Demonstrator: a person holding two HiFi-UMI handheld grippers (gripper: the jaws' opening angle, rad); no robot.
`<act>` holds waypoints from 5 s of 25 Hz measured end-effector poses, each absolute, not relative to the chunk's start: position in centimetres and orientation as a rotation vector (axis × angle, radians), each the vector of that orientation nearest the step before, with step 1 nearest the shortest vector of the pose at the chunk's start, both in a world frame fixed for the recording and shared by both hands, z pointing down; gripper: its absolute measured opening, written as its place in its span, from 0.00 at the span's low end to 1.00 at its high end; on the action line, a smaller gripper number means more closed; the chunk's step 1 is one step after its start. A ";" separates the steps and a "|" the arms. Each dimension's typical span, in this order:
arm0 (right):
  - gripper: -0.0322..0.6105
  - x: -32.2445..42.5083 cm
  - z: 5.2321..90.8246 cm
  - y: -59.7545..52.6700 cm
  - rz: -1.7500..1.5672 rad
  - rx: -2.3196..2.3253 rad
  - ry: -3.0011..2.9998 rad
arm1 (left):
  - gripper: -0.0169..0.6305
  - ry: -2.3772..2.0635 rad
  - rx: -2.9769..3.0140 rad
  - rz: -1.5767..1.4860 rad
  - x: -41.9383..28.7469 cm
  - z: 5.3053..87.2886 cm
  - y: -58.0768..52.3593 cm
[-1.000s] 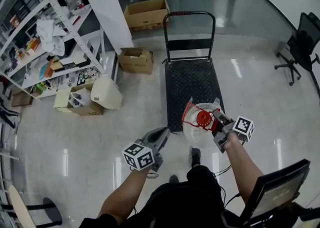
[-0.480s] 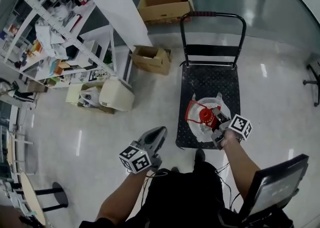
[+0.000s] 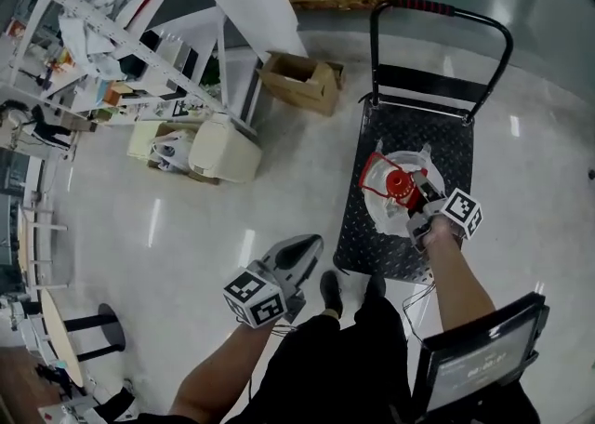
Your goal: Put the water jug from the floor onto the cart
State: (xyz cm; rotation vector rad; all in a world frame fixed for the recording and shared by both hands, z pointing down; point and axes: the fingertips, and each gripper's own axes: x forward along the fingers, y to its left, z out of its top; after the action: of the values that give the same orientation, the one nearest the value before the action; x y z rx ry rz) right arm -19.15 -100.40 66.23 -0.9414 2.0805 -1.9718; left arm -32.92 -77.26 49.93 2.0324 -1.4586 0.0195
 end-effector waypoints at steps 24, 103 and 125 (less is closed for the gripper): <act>0.17 -4.9 72.2 -101.6 -1.941 -1.192 1.896 | 0.01 -1.337 2.069 0.059 -30.3 51.4 -80.4; 0.05 1.1 23.8 -47.1 -0.194 -1.141 2.951 | 0.01 -1.451 2.616 0.015 -12.3 25.7 -42.1; 0.05 2.1 26.7 -11.9 -0.283 -1.235 2.924 | 0.01 -1.316 2.643 -0.004 -11.8 28.3 -7.4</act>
State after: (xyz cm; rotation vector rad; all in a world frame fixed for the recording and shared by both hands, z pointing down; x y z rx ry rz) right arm 2.12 -11.92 26.70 -1.2351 2.9244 -0.2835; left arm -11.80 -7.44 28.26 2.6426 -1.3162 -0.0036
